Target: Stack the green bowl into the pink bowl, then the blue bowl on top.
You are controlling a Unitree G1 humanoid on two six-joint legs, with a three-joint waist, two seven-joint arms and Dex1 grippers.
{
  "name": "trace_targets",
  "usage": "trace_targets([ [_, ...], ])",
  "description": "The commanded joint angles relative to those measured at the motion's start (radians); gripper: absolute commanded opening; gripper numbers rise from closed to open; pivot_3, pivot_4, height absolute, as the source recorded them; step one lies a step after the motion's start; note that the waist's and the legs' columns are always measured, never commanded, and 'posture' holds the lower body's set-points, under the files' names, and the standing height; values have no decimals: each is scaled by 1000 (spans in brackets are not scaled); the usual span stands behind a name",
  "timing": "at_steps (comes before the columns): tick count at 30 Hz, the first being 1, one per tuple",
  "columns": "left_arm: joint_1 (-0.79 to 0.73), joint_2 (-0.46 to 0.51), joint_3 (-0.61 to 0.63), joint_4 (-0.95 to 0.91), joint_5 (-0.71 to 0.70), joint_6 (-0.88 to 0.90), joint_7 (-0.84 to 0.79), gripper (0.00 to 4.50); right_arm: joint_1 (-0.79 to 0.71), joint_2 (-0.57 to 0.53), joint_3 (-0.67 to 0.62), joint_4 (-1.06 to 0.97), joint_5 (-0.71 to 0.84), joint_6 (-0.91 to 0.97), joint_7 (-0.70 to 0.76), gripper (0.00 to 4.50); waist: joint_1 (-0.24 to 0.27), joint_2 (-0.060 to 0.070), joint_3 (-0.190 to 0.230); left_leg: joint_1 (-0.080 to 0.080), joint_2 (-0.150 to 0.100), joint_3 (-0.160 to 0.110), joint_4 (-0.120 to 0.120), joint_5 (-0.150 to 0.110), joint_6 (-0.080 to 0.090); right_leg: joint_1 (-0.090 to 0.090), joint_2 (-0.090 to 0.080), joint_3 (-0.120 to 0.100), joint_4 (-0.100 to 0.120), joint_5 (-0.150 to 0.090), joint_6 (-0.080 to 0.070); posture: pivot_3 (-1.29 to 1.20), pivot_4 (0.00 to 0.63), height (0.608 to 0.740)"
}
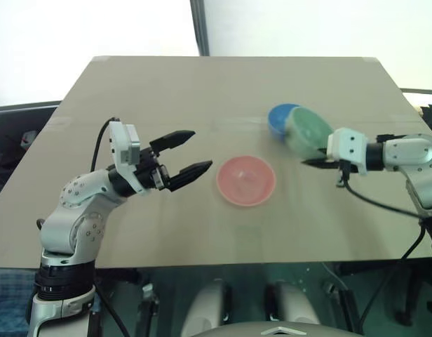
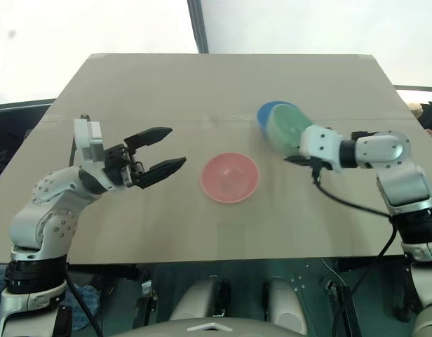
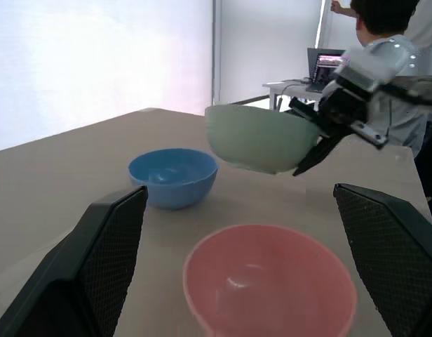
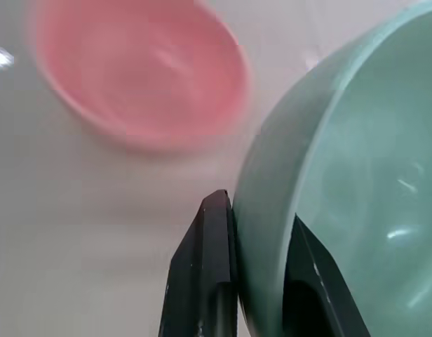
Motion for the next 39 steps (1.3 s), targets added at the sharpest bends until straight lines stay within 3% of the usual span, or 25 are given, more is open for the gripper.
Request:
trace_targets([
  [1, -2, 12, 11, -7, 4, -18, -10, 4500, 9, -20, 7, -193, 62, 85, 15, 98, 8, 0, 0, 0, 0, 0, 0, 0, 0, 0, -1, 0, 0, 0, 0, 0, 150, 740],
  [9, -16, 9, -6, 6, 7, -13, -20, 4500, -22, 2, 114, -282, -56, 111, -48, 98, 7, -1, 0, 0, -1, 0, 0, 0, 0, -1, -1, 0, 0, 0, 0, 0, 150, 740],
  [15, -32, 7, -17, 22, 13, -16, -27, 4500, -118, 92, 211, -244, -185, 88, -111, 98, 5, -1, 0, 0, -1, 0, 0, 0, 0, -1, -1, 0, 0, 0, 0, 0, 150, 740],
  [28, -31, -2, -25, 22, 18, -19, -27, 4500, -172, 196, 317, -254, -264, 134, -103, 98, 6, -1, 0, 0, -1, -1, 1, 0, 0, -1, 0, -1, 1, 0, 0, 0, 150, 740],
  [29, -30, -3, -25, 21, 18, -18, -27, 4500, -172, 197, 316, -253, -266, 138, -101, 846, 6, -1, 0, 0, -1, -1, 1, 0, 0, -1, 0, -1, 1, 0, 0, 0, 150, 740],
  [30, -29, -3, -24, 21, 18, -19, -28, 4500, -175, 196, 311, -249, -266, 141, -101, 1071, 6, -1, 0, 0, -1, -1, 1, 0, 0, -1, 0, -1, 1, 0, 0, 0, 150, 740],
  [33, -27, -5, -24, 21, 18, -19, -29, 4500, -184, 214, 271, -240, -246, 181, -126, 2340, 5, -1, 0, 0, -1, -1, 1, 0, 0, -1, 0, -1, 1, 0, 0, 0, 150, 740],
  [39, -25, -9, -26, 12, 16, -14, -24, 4500, -199, 225, 151, -305, -67, 386, -96, 2340, 6, -1, 0, 0, -1, -1, 1, 0, 0, -1, 0, -1, 1, 0, 0, 0, 150, 740],
])
